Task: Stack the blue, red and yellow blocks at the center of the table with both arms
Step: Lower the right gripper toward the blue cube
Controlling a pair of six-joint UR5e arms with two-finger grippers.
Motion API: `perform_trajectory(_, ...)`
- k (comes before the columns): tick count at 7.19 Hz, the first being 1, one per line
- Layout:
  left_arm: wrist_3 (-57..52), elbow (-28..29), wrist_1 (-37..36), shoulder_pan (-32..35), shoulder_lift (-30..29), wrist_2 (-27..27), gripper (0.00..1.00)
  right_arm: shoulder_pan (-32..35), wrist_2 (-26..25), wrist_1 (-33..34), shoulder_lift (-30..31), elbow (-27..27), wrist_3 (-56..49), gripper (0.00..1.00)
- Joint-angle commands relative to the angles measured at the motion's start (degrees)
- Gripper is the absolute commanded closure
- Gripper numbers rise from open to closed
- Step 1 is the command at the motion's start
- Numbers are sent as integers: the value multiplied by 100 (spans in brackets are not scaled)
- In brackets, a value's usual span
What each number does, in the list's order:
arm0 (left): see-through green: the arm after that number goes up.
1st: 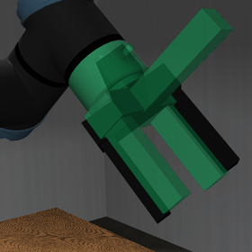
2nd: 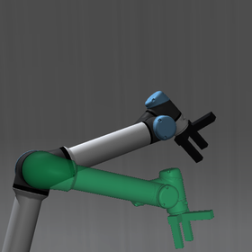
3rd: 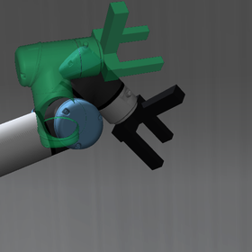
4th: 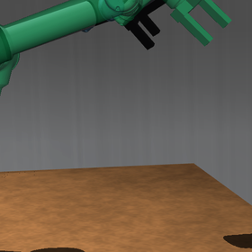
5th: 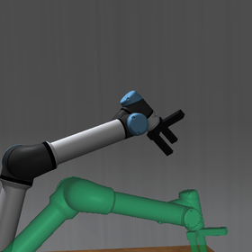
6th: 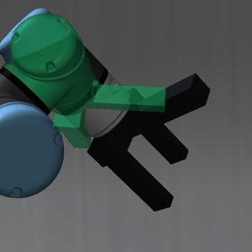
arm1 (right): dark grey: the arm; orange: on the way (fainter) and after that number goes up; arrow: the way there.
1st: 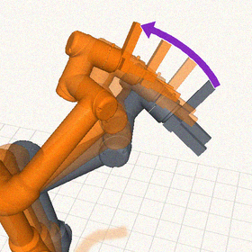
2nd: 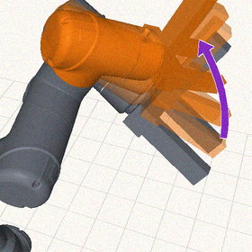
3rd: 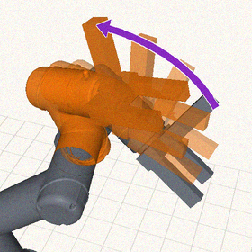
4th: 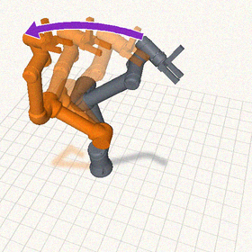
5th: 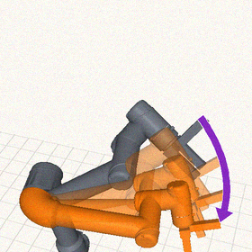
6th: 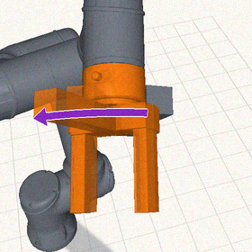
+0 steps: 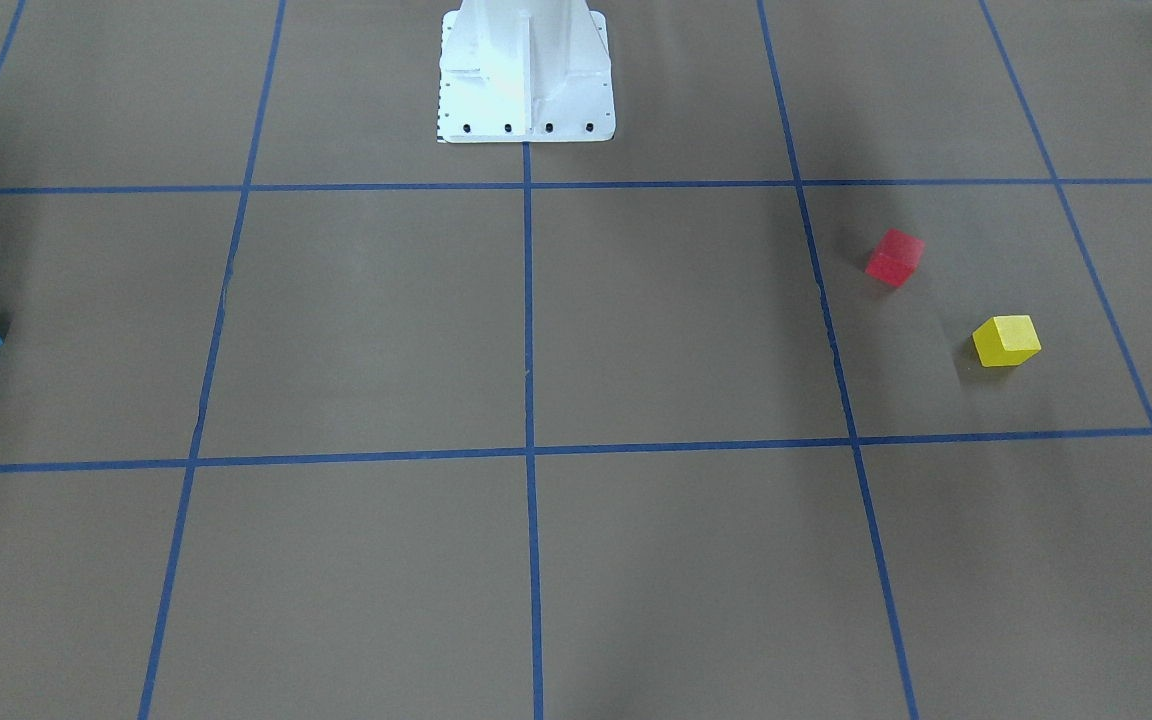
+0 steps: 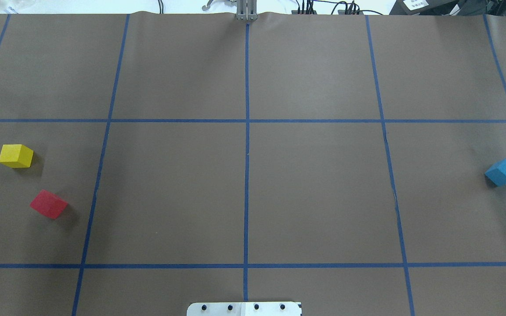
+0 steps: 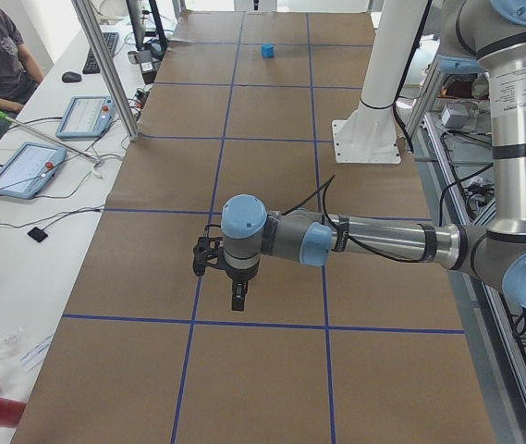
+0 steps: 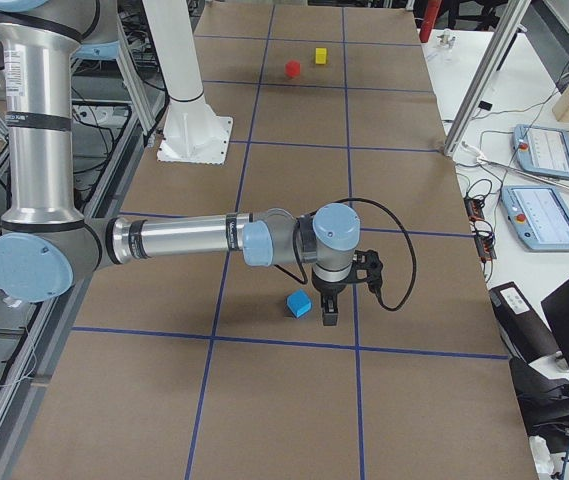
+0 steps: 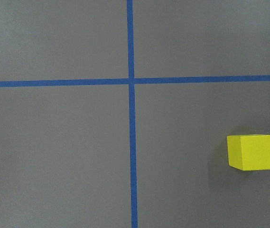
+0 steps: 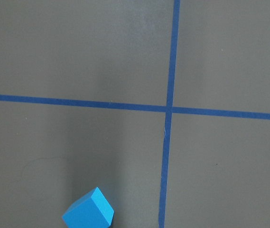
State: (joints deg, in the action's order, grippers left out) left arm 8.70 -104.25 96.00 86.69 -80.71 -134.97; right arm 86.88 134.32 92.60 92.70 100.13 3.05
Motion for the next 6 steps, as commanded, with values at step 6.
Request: perform_trajectory(6, 0, -16, 138, -3, 108, -21, 1, -48, 67, -214, 230, 121, 90, 0)
